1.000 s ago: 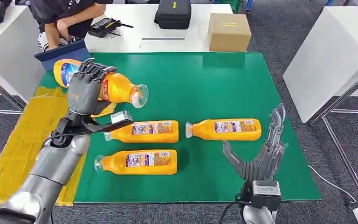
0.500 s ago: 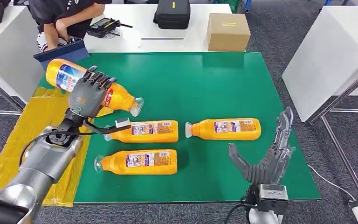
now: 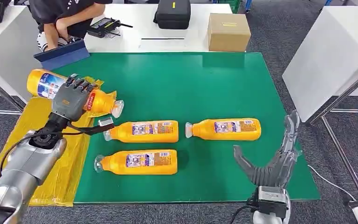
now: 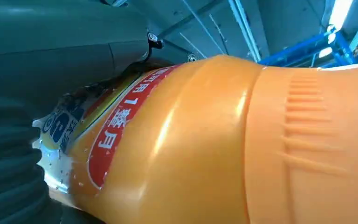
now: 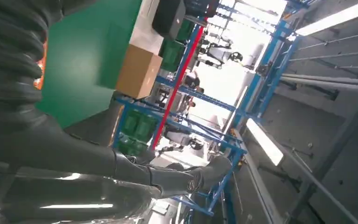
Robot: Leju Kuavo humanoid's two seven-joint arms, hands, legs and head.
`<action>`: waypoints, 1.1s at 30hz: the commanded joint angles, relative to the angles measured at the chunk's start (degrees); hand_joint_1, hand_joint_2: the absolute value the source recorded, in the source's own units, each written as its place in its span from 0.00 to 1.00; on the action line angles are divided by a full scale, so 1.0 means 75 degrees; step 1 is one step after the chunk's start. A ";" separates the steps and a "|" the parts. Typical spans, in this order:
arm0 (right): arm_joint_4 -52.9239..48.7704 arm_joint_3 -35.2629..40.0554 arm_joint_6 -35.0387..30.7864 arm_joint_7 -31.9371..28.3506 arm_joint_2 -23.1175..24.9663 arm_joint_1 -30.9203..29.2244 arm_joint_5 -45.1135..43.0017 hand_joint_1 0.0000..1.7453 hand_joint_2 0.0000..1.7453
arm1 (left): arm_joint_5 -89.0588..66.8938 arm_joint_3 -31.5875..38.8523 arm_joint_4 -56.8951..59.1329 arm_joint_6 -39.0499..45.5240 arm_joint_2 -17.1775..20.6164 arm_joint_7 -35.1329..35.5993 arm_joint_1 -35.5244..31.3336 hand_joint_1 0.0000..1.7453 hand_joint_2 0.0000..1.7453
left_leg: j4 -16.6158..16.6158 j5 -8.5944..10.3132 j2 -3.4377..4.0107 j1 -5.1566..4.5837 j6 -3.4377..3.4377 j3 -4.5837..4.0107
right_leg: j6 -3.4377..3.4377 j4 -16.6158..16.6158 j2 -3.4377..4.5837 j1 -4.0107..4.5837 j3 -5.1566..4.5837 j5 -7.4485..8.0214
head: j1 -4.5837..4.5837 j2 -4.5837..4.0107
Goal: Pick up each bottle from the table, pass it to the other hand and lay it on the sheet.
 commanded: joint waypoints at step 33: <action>0.0193 -0.0429 0.0173 0.0348 0.0282 -0.0228 0.0140 0.00 1.00 | 0.0030 0.0264 0.0719 -0.0475 -0.0042 0.0049 -0.0289 1.00 1.00 | 0.0007 -0.0008 -0.0001 0.0006 -0.0023 0.0012 | -0.0008 0.0001 -0.0008 0.0008 0.0016 -0.0007 | 0.0000 0.0000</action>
